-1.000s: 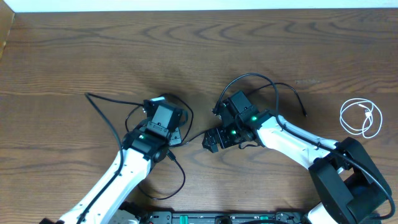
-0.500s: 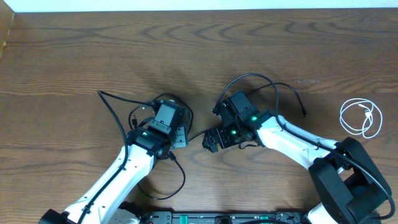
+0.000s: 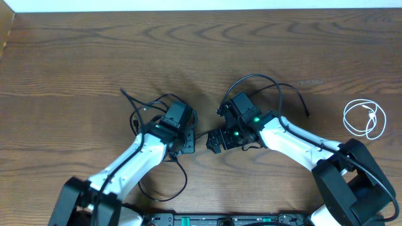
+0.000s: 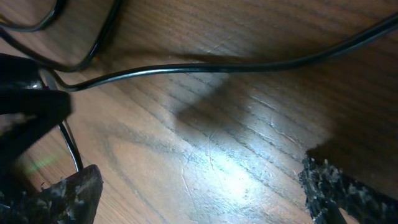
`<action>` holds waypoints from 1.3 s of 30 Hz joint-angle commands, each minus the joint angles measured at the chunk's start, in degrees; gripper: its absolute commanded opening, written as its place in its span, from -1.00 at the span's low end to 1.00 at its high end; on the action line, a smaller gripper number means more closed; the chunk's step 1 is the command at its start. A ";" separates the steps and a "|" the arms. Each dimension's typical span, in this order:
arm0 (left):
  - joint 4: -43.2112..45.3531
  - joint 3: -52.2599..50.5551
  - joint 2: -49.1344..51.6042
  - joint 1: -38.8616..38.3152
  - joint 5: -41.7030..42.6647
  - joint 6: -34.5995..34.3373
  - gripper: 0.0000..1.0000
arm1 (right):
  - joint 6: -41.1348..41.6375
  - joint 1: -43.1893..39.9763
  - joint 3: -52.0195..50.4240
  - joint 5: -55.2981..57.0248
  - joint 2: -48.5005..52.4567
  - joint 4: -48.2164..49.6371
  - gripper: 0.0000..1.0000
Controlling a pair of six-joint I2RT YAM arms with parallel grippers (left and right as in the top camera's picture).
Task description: Untangle cables
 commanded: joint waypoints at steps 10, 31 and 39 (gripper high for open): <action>2.60 -0.13 3.34 -0.02 19.71 -0.37 -0.58 | 2.05 0.17 -0.44 2.03 0.63 -0.44 0.99; 5.60 2.75 -0.13 4.04 15.50 1.18 -0.60 | 9.44 -4.46 -2.14 3.28 0.63 -2.34 0.99; 7.74 1.53 2.84 4.02 3.39 1.16 -0.74 | 10.19 -4.66 -2.64 -0.26 0.63 -0.42 0.99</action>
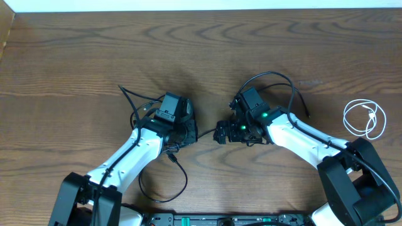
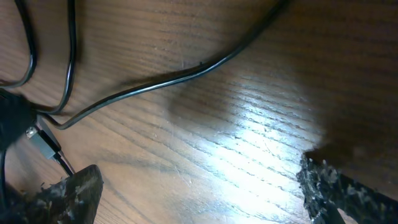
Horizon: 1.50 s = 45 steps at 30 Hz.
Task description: Untangle cables
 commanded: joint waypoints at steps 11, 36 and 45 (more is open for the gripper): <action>-4.13 -0.13 3.21 0.17 1.73 0.52 -0.74 | 1.31 -0.28 -2.01 -1.46 1.18 0.11 0.99; 0.98 -5.14 3.21 -0.02 1.55 -0.39 -0.74 | 1.31 -0.28 -2.01 -1.86 1.18 0.09 0.99; 0.92 -5.38 3.21 -0.04 2.58 -2.49 -0.74 | 1.31 -0.28 -2.01 -1.84 1.18 0.11 0.98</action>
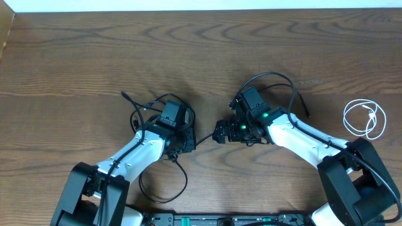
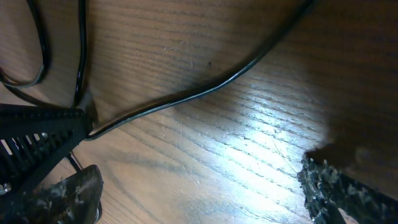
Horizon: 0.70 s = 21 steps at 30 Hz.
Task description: Untangle cables
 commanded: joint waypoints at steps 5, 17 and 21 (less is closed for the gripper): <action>-0.13 -0.96 0.44 -0.74 3.15 -0.96 -0.74 | 0.85 -0.17 -1.84 -0.28 1.20 -0.42 0.99; 0.11 -0.98 0.44 -5.95 3.15 -3.78 -0.74 | 0.85 -0.17 -1.84 -0.26 1.20 -0.28 0.98; 0.22 -0.98 0.44 -7.13 3.19 -4.24 -0.74 | 0.85 -0.17 -1.84 -0.28 1.20 -0.28 0.98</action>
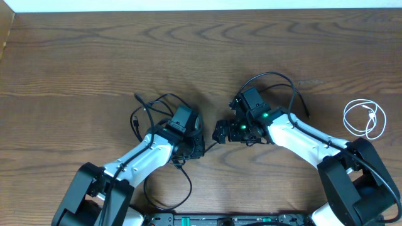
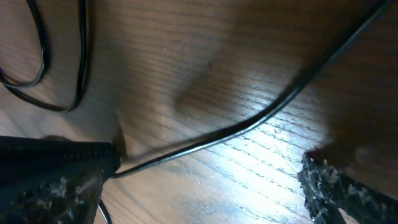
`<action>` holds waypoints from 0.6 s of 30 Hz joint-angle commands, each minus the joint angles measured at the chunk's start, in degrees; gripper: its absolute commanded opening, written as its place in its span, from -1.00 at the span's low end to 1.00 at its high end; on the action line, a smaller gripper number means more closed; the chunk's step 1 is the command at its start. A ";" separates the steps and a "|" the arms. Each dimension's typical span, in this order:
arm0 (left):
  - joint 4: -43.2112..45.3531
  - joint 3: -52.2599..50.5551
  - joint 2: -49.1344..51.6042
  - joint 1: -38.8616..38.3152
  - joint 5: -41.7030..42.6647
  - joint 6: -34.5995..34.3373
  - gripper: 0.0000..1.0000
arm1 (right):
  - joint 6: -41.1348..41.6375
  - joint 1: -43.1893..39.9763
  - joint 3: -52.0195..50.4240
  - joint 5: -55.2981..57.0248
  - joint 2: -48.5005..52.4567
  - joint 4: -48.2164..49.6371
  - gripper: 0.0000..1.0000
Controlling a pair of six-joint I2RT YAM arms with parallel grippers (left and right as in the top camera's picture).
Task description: Untangle cables
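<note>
A tangle of black cable [image 1: 152,107] lies at the centre left, and another black loop [image 1: 271,76] arcs behind my right wrist. My left gripper [image 1: 195,149] sits at the right side of the tangle. In the right wrist view the left gripper [image 2: 62,152] appears shut on a black cable strand [image 2: 249,127] that leaves its tip. That strand runs slanting across the wood ahead of my right gripper [image 2: 199,186], which is open with its fingers [image 2: 329,190] wide apart and nothing between them. Overhead, my right gripper [image 1: 220,132] faces the left one closely.
A coiled white cable [image 1: 364,119] lies apart at the far right. The wooden table [image 1: 201,44] stretches back to a pale far edge. A black cable end [image 1: 306,114] lies beside my right forearm.
My left gripper has moved right and nearer, closer to the right gripper, and the black tangle has shifted right with it. The strand now lies lower in the right wrist view. The right arm stayed put.
Both grippers started low at the table's centre with a strand between them. Then both stood farther back, the right one open over the strand. The left gripper then came nearer, shut on the strand, and now holds it close beside the right gripper.
</note>
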 commanded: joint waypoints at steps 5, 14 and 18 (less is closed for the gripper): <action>0.13 -0.70 0.44 -1.75 0.85 -3.23 -0.74 | 0.72 -0.17 -1.84 -0.31 1.20 -0.35 0.98; 0.63 -0.70 0.44 -4.04 0.68 -5.62 -0.74 | 0.72 -0.17 -1.84 -0.31 1.20 -0.35 0.98; 1.38 -0.68 0.42 -3.85 0.39 -5.35 -0.74 | 0.72 -0.17 -1.84 -0.31 1.20 -0.37 0.99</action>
